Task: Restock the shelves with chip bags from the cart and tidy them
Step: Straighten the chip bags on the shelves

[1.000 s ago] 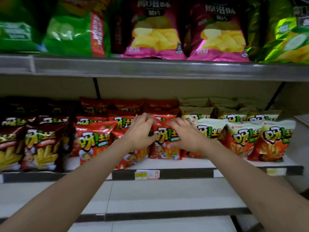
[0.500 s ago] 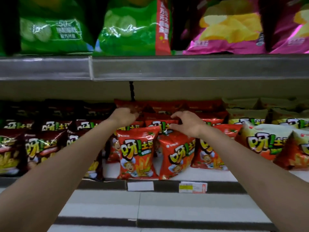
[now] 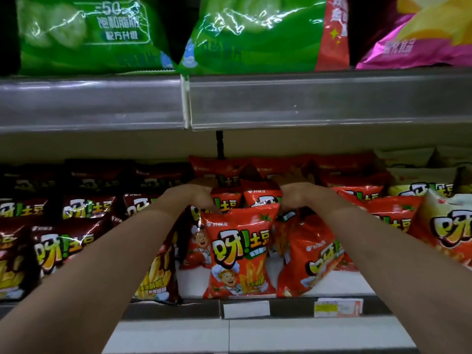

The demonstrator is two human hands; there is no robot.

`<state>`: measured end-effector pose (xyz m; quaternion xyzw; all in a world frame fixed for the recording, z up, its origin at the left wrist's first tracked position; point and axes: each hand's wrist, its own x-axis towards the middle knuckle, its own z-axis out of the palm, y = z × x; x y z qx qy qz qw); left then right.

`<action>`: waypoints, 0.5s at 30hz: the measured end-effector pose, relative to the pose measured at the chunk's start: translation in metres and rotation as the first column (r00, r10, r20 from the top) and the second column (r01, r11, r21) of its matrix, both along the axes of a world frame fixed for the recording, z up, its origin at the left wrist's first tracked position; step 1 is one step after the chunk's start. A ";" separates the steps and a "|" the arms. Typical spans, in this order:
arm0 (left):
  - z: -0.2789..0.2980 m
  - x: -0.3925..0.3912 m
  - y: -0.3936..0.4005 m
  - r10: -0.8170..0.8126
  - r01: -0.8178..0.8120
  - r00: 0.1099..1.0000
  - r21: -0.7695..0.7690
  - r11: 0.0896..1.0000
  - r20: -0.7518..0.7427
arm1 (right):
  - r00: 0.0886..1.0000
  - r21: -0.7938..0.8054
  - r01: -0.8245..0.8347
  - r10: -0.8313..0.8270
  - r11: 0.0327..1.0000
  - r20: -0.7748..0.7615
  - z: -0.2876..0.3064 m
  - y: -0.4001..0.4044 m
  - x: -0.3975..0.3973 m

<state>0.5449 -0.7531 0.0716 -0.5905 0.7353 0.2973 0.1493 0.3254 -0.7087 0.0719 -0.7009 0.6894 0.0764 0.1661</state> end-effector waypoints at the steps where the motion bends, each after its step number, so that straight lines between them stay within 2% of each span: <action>1: -0.004 0.002 -0.002 -0.004 0.004 1.000 -0.008 1.000 -0.002 | 1.000 0.019 0.003 -0.003 1.000 0.002 0.000 -0.001 0.001; 6: -0.013 0.003 -0.007 0.031 -0.030 0.997 0.018 0.999 -0.071 | 0.998 -0.085 0.020 -0.024 0.996 -0.051 -0.003 -0.005 0.002; 9: -0.011 -0.001 -0.007 0.043 -0.043 0.992 0.001 0.999 -0.115 | 0.985 -0.171 0.043 -0.070 0.984 -0.157 0.000 -0.002 -0.003; 11: -0.013 -0.006 -0.006 -0.009 -0.007 0.998 -0.220 0.975 -0.068 | 0.983 -0.182 0.054 -0.084 0.982 -0.161 0.000 -0.001 -0.005; 13: -0.012 -0.012 0.000 -0.091 0.067 0.995 -0.448 0.892 -0.033 | 0.986 -0.165 0.059 -0.084 0.985 -0.145 0.000 0.000 -0.004; 15: -0.010 -0.015 0.005 -0.134 0.116 0.991 -0.490 0.864 -0.001 | 0.983 -0.138 0.061 -0.084 0.989 -0.163 0.000 0.000 -0.002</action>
